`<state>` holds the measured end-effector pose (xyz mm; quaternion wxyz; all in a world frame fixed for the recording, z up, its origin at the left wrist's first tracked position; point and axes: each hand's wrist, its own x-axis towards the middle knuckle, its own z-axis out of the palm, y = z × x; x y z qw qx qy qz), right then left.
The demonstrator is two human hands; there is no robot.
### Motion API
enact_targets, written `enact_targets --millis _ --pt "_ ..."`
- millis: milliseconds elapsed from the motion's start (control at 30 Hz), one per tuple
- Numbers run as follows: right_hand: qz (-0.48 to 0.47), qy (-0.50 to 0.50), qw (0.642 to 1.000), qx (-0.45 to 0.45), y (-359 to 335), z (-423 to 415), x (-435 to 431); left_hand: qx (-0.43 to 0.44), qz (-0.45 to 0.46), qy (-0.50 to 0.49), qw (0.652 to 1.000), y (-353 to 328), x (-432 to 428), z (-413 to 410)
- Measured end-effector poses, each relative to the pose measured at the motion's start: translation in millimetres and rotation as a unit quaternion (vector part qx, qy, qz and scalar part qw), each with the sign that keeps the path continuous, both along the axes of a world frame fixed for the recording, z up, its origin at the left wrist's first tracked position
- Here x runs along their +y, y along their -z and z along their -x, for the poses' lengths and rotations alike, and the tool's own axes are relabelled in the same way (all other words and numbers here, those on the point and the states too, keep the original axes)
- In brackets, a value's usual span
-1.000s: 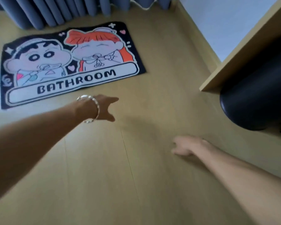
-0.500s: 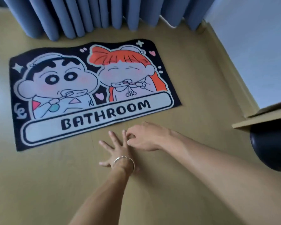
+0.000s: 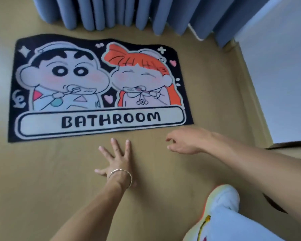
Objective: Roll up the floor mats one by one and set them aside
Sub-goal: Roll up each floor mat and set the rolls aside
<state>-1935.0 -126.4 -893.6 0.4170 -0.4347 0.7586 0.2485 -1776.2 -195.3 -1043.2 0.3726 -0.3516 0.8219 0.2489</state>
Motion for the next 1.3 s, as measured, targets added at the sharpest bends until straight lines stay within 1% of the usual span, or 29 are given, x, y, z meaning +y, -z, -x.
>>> enact_targets --millis 100,233,300,367,433,533,633,733,833,933,1000,1067,1133,1167,1233,1267,1300 --pt "-0.007 -0.052 0.999 -0.004 5.0 -4.6 -5.6 -0.005 0.01 0.013 1.0 0.0 -0.2 -2.0" --pt "0.022 -0.073 0.997 -0.026 7.3 -4.0 -14.3 -0.015 0.012 0.034 0.999 1.0 -4.7 -2.7" --pt "0.018 -0.086 0.996 -0.031 17.8 1.1 -23.4 0.009 0.041 0.095 0.995 -3.3 -22.0 -5.6" --pt "0.002 -0.127 0.992 -0.014 36.5 5.2 -41.3 0.018 0.042 0.178 0.983 -13.6 -51.7 -14.6" --pt "0.035 -0.158 0.987 0.002 54.4 7.4 -67.8 -0.013 0.019 0.199 0.98 -27.5 -78.4 -27.9" --pt "0.107 -0.16 0.981 0.009 80.0 7.0 -112.0 -0.073 0.017 0.178 0.981 -38.4 -91.7 -44.0" --pt "0.136 -0.123 0.983 -0.002 100.8 1.8 -158.6 -0.1 0.003 0.114 0.988 -38.0 -79.0 -44.3" --pt "0.101 -0.061 0.993 -0.002 118.2 -7.7 -196.9 -0.095 -0.005 0.042 0.995 -38.5 -73.7 -27.8" --pt "0.048 -0.04 0.998 0.005 139.3 -18.1 -207.3 -0.122 0.006 0.021 0.992 -41.5 -82.0 -3.7" --pt "0.066 -0.022 0.998 0.005 147.4 -18.7 -208.5 -0.155 0.009 0.008 0.988 -50.4 -96.8 9.2" --pt "0.07 0.0 0.998 -0.008 153.5 -11.8 -211.3 -0.141 0.022 -0.01 0.99 -57.9 -96.9 8.8" --pt "0.081 0.039 0.996 -0.008 158.2 -7.5 -216.2 -0.11 0.045 -0.039 0.992 -69.0 -90.0 4.0" --pt "0.057 0.025 0.998 -0.01 152.1 -9.8 -222.8 -0.094 0.046 -0.065 0.992 -80.6 -82.8 -7.6" --pt "0.033 0.004 0.999 -0.005 152.7 -8.6 -224.5 -0.097 0.044 -0.07 0.992 -86.5 -81.7 -12.3" --pt "-0.048 -0.005 0.999 0.013 146.4 -12.0 -230.3 -0.105 0.052 -0.077 0.99 -94.8 -87.1 -23.4" --pt "-0.062 0.002 0.998 0.016 147.9 -15.8 -234.8 -0.105 0.063 -0.089 0.988 -97.7 -92.6 -28.9" --pt "-0.085 -0.024 0.996 0.01 154.1 -22.4 -240.8 -0.104 0.078 -0.1 0.986 -98.3 -98.6 -33.9"
